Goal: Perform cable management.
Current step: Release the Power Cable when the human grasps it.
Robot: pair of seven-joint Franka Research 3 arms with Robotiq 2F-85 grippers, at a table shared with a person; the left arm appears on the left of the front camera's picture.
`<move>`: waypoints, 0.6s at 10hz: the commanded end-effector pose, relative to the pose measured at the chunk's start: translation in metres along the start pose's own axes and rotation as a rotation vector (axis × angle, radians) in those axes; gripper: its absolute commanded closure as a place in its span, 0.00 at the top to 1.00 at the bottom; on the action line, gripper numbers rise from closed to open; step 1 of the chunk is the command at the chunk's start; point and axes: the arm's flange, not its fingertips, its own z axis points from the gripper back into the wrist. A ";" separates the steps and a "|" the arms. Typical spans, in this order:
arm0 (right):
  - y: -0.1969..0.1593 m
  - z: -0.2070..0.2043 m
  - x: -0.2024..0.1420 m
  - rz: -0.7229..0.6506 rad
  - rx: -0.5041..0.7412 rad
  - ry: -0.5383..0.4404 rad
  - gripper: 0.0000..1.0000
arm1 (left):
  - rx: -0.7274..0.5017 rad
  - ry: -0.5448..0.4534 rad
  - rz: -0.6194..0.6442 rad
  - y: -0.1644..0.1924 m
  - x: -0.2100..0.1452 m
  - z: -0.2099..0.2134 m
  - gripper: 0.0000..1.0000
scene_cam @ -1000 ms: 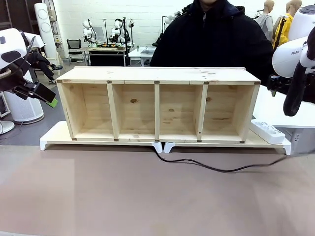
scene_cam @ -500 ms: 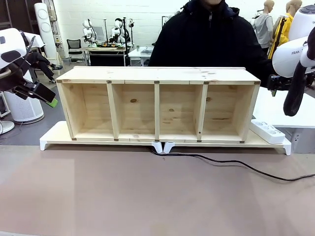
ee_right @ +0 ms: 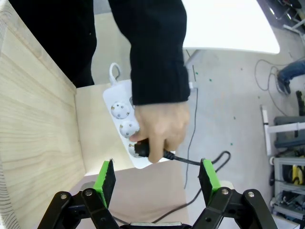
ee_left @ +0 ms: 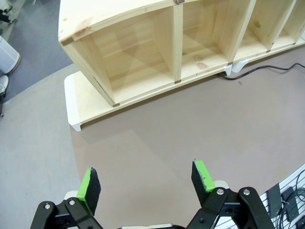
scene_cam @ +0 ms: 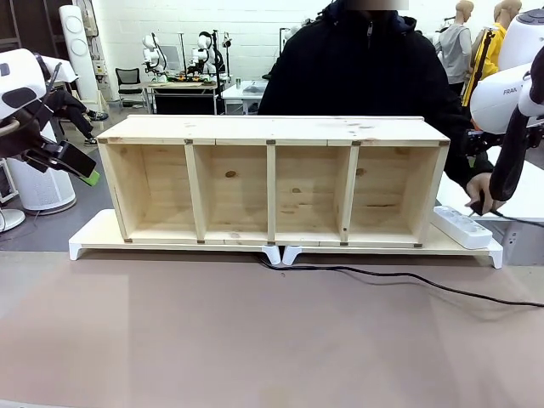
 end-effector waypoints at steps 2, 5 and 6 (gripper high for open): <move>0.000 0.000 0.000 0.001 0.000 0.002 0.91 | 0.007 -0.002 -0.003 0.001 0.000 0.000 1.00; 0.000 0.000 0.000 0.001 0.000 0.002 0.91 | 0.007 -0.002 -0.003 0.001 0.000 0.000 1.00; 0.000 0.000 0.000 0.001 0.000 0.002 0.91 | 0.007 -0.002 -0.003 0.001 0.000 0.000 1.00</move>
